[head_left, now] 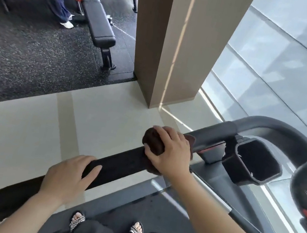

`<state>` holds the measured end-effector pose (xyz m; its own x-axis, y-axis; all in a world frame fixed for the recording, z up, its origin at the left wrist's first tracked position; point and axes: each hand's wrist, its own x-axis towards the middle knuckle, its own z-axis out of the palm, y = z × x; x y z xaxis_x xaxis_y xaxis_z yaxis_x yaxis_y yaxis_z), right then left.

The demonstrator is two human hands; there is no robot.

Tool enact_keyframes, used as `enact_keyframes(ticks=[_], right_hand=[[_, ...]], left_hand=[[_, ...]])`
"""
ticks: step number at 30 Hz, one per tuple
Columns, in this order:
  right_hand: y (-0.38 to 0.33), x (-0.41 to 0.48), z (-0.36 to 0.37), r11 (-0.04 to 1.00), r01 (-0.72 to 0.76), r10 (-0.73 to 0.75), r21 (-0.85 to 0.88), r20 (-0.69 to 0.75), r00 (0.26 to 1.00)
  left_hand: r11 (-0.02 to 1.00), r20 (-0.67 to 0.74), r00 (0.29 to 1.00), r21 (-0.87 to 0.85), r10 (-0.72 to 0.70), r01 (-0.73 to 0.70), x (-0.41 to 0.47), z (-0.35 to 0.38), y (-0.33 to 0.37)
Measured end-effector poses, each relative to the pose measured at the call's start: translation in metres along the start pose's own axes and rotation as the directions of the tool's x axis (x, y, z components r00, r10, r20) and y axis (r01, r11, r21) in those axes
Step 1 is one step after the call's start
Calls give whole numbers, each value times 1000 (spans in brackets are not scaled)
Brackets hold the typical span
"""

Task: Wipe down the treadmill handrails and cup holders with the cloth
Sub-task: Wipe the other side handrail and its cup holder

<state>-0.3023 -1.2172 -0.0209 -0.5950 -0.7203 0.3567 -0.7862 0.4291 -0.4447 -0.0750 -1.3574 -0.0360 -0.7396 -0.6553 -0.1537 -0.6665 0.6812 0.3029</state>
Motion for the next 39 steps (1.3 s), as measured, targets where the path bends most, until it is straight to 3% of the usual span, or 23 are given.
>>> enact_keyframes(ticks=[4,9,13,15,18,20,23,28,35,39], right_hand=[[-19,-3,6,987,-160,159,-21,-41,986],[-62,-34,29,999,-11,11,38,-13,1000],[-66,-34,30,998,-1,5,57,-57,998],[-72,-30,30,991,-124,128,58,-77,989],[-104,-25,40,918,-394,395,43,-163,904],[-130,-26,49,879,-476,470,6,-167,866],[-172,-37,64,876,-481,476,-27,-108,873],[-225,-68,92,870,-493,485,-5,-171,858],[-213,-37,91,768,-636,615,-75,-187,766],[-224,-39,96,769,-625,607,-137,-153,780]], left_hand=[[1000,7,1000,-8,-3,3,-1,0,1],[999,57,997,-21,44,-43,3,1,-4],[981,250,961,-181,120,-76,8,-6,-21],[970,299,937,-212,180,-119,9,-14,-36],[951,324,907,-242,268,-195,4,-23,-61],[925,331,883,-294,335,-240,-3,-26,-77],[881,306,852,-356,424,-311,-11,-29,-99],[807,332,770,-456,545,-375,-16,-34,-136],[779,244,831,-545,500,-308,-25,-28,-158],[759,224,832,-573,507,-309,-25,-26,-160]])
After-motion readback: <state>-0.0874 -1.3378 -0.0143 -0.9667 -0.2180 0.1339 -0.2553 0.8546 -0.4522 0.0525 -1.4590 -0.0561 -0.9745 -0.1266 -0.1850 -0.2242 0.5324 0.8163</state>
